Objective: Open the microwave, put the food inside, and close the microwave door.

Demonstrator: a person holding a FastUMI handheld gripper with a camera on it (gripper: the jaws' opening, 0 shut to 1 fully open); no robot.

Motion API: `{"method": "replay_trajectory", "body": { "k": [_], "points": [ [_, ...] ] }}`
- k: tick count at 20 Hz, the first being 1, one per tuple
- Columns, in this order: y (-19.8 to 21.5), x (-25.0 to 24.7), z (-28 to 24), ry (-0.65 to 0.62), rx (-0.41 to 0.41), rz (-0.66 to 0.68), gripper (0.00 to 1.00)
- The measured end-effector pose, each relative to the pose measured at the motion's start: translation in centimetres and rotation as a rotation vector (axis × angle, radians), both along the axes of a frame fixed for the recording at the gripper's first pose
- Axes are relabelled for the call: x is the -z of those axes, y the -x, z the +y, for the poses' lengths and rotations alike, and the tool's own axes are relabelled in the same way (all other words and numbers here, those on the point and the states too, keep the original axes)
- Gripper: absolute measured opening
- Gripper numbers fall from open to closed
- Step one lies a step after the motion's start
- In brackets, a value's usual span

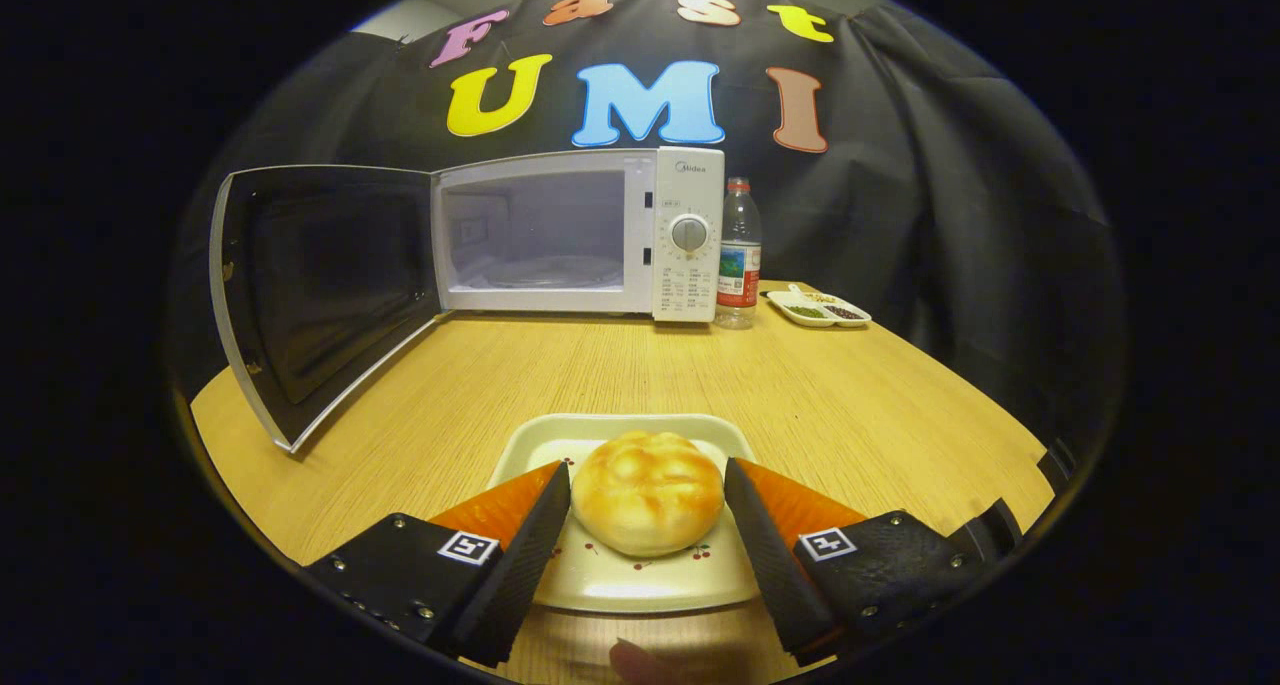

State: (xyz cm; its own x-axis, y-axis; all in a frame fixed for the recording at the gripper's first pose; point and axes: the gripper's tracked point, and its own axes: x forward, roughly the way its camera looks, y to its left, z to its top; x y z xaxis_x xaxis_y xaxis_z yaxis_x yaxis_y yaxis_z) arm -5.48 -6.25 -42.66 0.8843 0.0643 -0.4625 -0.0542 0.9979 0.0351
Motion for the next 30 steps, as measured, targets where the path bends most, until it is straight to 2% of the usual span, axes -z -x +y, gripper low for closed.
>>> {"method": "replay_trajectory", "body": {
  "k": [2,5,7,8,9,14,20,23,30],
  "points": [
    [-0.2,-0.2,-0.2,-0.006,0.003,-0.007,0.91],
    [-0.2,0.0,-0.3,-0.028,0.009,0.006,0.80],
    [0.1,-0.2,-0.2,-0.036,0.006,0.007,0.65],
    [0.1,-0.3,-0.3,-0.043,0.011,0.016,0.64],
    [0.1,-0.6,-0.4,-0.066,0.008,0.024,0.53],
    [-0.2,-4.3,1.5,-0.231,-0.029,0.008,0.53],
    [-3.3,-8.9,5.9,-0.355,-0.113,0.011,0.53],
    [-5.5,-10.6,8.6,-0.457,-0.139,0.036,0.53],
    [-12.8,-11.7,11.7,-0.414,-0.095,-0.002,0.53]
  ]
}}
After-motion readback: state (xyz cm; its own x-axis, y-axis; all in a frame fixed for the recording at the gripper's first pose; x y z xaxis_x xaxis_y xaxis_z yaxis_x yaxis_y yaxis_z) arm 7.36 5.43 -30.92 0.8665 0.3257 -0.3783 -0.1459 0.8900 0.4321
